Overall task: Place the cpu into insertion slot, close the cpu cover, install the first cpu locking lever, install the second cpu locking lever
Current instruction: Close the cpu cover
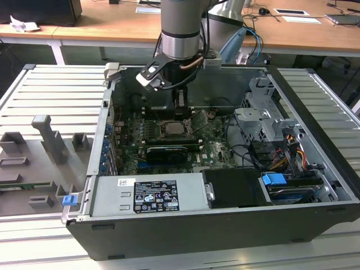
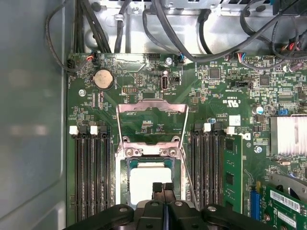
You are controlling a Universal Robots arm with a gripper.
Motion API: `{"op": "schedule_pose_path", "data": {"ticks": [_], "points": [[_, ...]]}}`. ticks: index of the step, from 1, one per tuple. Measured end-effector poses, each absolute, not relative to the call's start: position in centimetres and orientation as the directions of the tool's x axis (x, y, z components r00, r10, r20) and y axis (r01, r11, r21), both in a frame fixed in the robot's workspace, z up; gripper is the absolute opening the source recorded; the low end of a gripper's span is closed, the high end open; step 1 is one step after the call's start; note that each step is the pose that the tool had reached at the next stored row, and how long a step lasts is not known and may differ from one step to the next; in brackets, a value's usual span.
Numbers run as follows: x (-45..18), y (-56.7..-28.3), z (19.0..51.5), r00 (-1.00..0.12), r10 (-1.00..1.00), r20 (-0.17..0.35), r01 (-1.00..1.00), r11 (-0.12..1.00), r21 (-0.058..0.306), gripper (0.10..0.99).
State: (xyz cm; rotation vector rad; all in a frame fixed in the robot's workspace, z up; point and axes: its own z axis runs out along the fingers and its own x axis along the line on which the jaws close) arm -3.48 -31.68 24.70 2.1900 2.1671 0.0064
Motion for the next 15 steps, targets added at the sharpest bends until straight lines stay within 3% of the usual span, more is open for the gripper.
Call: {"op": "schedule_pose_path", "data": {"ticks": [15], "points": [[-2.85, -31.7, 25.05, 0.012, 0.999, -0.04, 0.999, -0.01, 0.045, 0.106]]}}
